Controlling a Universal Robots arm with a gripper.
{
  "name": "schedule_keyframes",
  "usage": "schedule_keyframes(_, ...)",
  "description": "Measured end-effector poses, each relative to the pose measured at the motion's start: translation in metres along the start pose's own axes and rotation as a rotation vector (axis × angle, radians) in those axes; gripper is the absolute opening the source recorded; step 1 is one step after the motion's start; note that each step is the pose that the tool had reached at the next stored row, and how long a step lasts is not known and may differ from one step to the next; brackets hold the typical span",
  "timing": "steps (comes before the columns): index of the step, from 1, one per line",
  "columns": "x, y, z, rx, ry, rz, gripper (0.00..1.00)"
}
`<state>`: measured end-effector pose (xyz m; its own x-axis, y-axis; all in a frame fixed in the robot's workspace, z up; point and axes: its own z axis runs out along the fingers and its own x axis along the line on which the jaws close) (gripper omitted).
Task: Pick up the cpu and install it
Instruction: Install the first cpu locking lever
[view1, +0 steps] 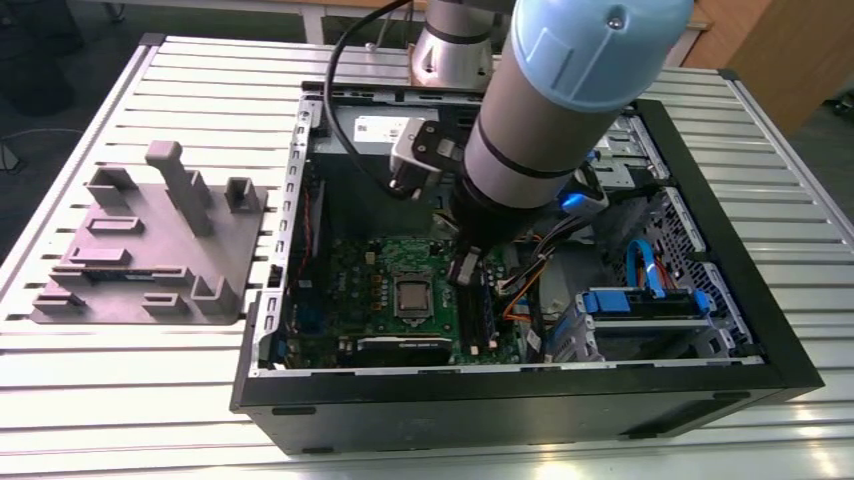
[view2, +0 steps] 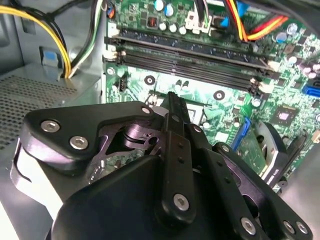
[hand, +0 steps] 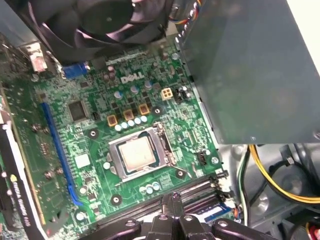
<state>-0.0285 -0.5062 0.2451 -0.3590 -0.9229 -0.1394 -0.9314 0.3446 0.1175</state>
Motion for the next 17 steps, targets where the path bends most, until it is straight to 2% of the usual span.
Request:
schedule_keyframes(5,-0.0071,-0.0038,0.0005,0.0000,0.0001,0.000,0.10)
schedule_keyframes(8,-0.0129,-0.0022,0.0017,0.0001,0.0001,0.000,0.10)
schedule_keyframes(12,-0.0252,0.0030,0.0050,0.0000,-0.0001,0.000,0.10)
schedule_keyframes(13,-0.0262,0.0050,0.0056,0.0000,-0.0001,0.000,0.10)
schedule_keyframes(17,-0.0233,0.0161,0.0070,0.0018,-0.0010,0.000,0.10)
